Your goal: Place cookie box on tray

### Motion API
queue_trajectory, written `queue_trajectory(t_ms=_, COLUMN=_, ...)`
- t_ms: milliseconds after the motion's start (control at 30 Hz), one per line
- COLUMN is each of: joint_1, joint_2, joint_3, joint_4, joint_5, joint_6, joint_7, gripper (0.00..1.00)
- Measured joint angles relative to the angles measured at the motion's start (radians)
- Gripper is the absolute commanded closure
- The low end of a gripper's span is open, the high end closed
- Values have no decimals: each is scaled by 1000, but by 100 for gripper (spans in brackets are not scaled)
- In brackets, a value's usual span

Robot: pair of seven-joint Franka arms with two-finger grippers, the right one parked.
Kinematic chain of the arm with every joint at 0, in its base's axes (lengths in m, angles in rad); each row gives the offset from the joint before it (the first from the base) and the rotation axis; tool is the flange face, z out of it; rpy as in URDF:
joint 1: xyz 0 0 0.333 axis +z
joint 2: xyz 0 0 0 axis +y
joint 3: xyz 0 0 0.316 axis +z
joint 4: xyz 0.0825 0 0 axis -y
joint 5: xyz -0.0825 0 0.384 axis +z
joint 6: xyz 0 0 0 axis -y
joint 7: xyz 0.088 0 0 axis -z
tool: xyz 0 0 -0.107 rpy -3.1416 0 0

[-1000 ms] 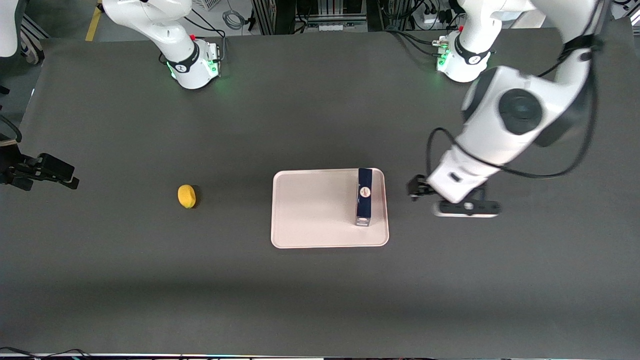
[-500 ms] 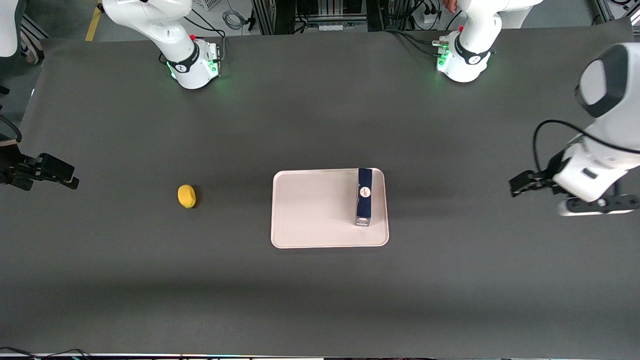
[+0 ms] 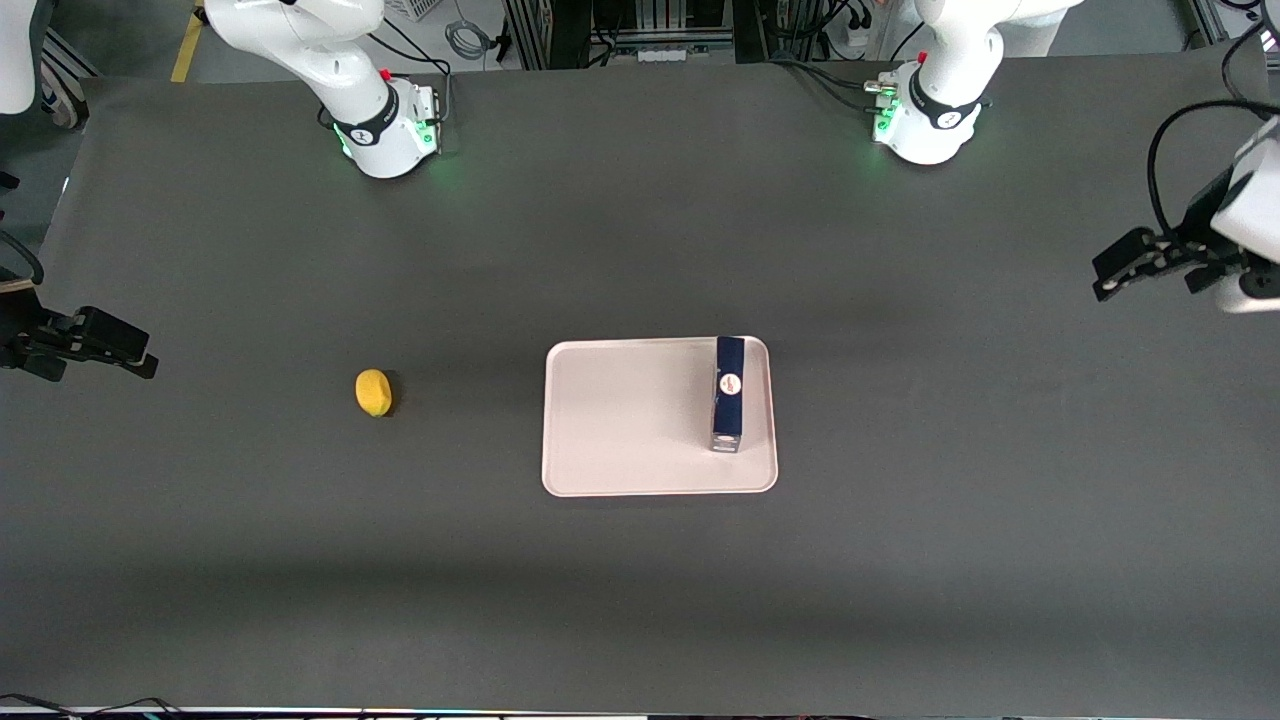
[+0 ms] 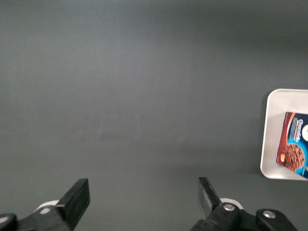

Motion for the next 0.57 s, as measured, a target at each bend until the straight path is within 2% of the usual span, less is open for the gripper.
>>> queue_trajectory(t_ms=167, joint_1=0, joint_2=-36, joint_3=0, joint_4=-30, joint_5=-15, joint_6=-2, joint_7=4, gripper=0)
queue_trajectory(t_ms=567, joint_1=-5, joint_2=-32, joint_3=-3, joint_4=-41, joint_5=-22, joint_6=-1, joint_7=20, gripper=0)
